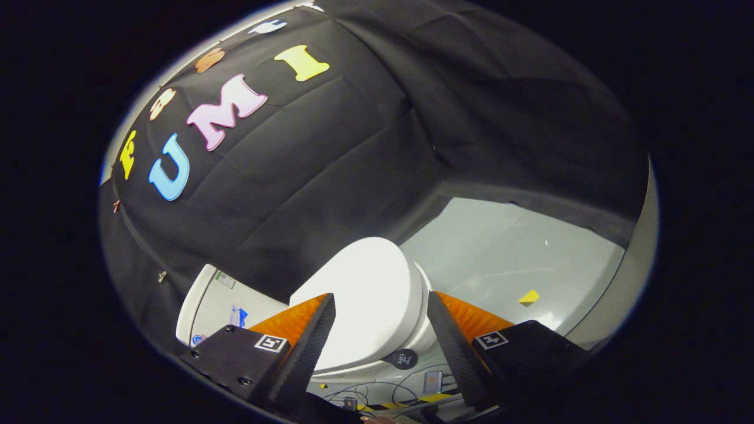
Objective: Open the toilet lid.
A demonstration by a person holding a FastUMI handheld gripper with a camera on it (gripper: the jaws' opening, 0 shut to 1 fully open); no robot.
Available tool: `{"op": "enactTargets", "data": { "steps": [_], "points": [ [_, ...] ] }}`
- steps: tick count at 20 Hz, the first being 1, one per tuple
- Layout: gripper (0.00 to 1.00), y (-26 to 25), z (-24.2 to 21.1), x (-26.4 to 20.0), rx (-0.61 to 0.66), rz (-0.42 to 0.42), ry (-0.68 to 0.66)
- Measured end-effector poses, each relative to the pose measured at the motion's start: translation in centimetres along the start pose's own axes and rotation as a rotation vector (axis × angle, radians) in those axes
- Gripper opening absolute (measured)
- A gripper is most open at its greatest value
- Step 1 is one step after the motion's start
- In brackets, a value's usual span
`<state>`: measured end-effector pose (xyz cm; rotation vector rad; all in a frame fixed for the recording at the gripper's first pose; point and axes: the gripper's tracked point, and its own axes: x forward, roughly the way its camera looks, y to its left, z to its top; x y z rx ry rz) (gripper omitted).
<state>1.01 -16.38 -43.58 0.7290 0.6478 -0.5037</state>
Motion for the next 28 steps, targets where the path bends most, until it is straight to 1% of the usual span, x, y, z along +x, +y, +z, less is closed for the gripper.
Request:
{"op": "enactTargets", "data": {
  "steps": [3, 8, 12, 18, 23, 26, 28],
  "points": [
    [1.0, -2.1, -2.7, 1.7, 0.029, -0.026, 0.06],
    [1.0, -4.0, -6.0, 3.6, 0.084, -0.04, 0.131],
    [1.0, -4.9, -9.0, 4.7, 0.133, -0.024, 0.195],
    [0.98, -6.3, -12.7, 5.5, 0.213, -0.03, 0.28],
    [0.98, -5.6, -14.9, 6.7, 0.211, -0.011, 0.314],
    [0.96, -5.2, -15.3, 7.0, 0.215, 0.007, 0.328],
    [0.85, -4.5, -15.3, 7.3, 0.237, 0.041, 0.318]
  ]
}}
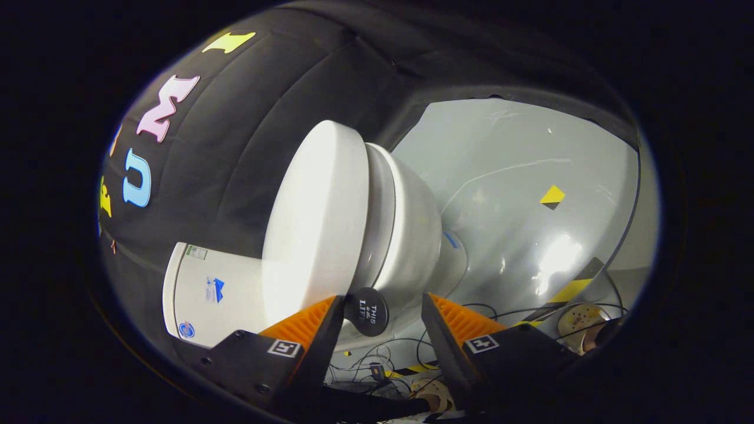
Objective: Open the toilet lid.
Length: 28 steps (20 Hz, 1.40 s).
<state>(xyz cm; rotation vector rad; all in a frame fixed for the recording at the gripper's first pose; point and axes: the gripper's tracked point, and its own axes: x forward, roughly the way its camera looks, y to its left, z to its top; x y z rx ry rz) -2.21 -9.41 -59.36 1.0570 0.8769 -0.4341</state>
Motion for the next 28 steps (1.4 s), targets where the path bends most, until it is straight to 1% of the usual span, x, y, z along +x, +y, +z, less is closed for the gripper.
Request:
{"op": "enactTargets", "data": {
  "steps": [1, 3, 4, 5, 6, 7, 8, 9, 10, 15, 19, 23, 28],
  "points": [
    [0.81, 0.6, 0.1, 0.2, 0.018, 0.032, -0.007],
    [0.52, 0.5, 0.3, 0.2, 0.033, 0.044, -0.011],
    [0.31, 0.4, 0.2, 0.1, 0.027, 0.049, -0.006],
    [0.34, 0.5, 0.0, 2.5, 0.05, 0.066, -0.016],
    [0.23, 0.8, 0.2, 0.4, 0.049, 0.066, -0.011],
    [0.23, 0.9, 0.3, 0.2, 0.04, 0.067, -0.011],
    [0.23, 1.2, 0.3, -0.2, 0.047, 0.088, -0.024],
    [0.23, 1.4, 1.1, 0.1, 0.05, 0.081, -0.039],
    [0.05, 1.3, 0.4, -0.5, 0.036, 0.073, -0.025],
    [0.05, 1.8, 0.3, -0.4, 0.003, 0.047, -0.019],
    [0.05, 3.4, 0.9, -1.6, -0.028, 0.043, -0.037],
    [0.05, 6.0, 1.2, -3.2, -0.063, 0.035, -0.073],
    [0.05, 10.5, 1.5, -5.8, -0.178, 0.024, -0.126]
  ]
}}
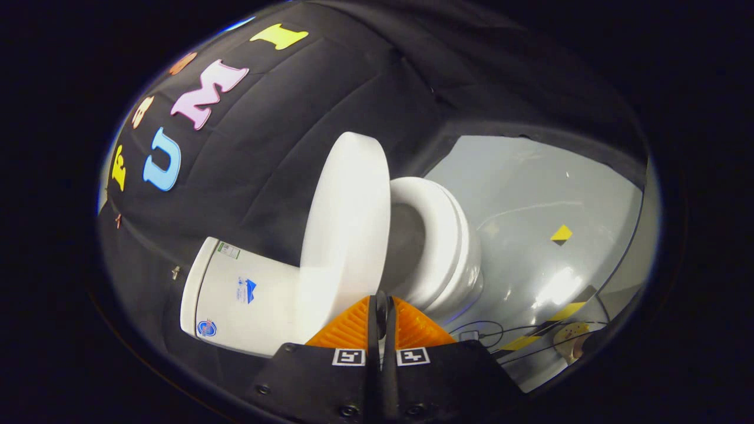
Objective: Open the toilet lid.
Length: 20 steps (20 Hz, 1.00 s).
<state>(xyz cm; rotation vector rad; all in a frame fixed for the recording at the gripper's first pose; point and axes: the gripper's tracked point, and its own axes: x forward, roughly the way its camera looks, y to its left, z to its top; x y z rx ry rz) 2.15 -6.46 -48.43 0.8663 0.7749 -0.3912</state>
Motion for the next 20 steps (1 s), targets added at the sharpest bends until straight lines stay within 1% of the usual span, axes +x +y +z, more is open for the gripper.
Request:
{"op": "enactTargets", "data": {
  "steps": [2, 5, 10, 17, 20],
  "points": [
    [0.05, 1.9, 0.4, -1.0, -0.058, -0.004, -0.019],
    [0.05, 4.7, 0.5, -2.2, -0.157, -0.032, -0.038],
    [0.05, 8.8, 0.2, -3.9, -0.216, -0.05, -0.066],
    [0.05, 14.6, -1.0, -5.7, -0.355, -0.009, -0.106],
    [0.05, 17.4, -1.9, -6.2, -0.403, 0.021, -0.118]
  ]
}}
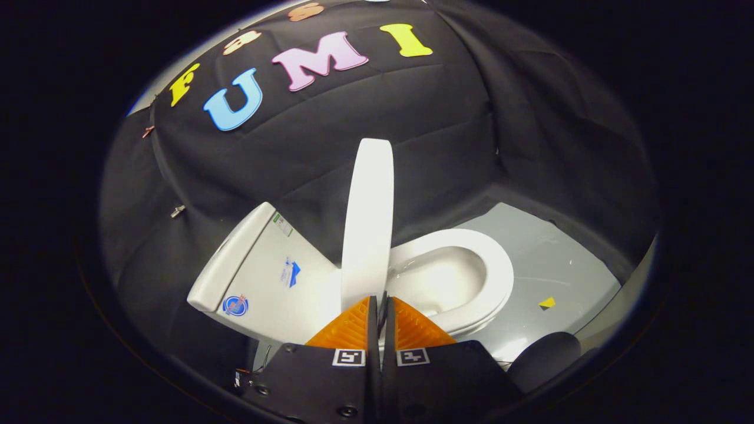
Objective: Open the toilet lid.
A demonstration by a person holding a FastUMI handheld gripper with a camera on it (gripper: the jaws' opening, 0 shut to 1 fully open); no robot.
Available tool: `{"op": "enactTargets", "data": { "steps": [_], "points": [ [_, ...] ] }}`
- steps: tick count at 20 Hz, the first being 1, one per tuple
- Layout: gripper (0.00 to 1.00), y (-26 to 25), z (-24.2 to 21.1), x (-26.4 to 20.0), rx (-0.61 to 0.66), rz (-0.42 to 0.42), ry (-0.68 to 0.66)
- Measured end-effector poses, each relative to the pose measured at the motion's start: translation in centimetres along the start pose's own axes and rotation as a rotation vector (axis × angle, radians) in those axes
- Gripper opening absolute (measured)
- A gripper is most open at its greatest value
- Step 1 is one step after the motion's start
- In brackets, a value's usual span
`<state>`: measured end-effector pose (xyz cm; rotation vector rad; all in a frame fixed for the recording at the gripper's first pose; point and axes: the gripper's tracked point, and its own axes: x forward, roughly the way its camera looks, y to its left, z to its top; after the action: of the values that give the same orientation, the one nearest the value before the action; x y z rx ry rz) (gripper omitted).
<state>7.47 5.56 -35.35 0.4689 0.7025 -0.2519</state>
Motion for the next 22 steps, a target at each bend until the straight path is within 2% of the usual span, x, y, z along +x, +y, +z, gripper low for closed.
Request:
{"op": "enactTargets", "data": {
  "steps": [12, 22],
  "points": [
    [0.05, 11.2, -1.3, -0.9, -0.195, 0.128, -0.038],
    [0.05, 16.9, -3.5, -0.2, -0.239, 0.242, -0.007]
  ]
}}
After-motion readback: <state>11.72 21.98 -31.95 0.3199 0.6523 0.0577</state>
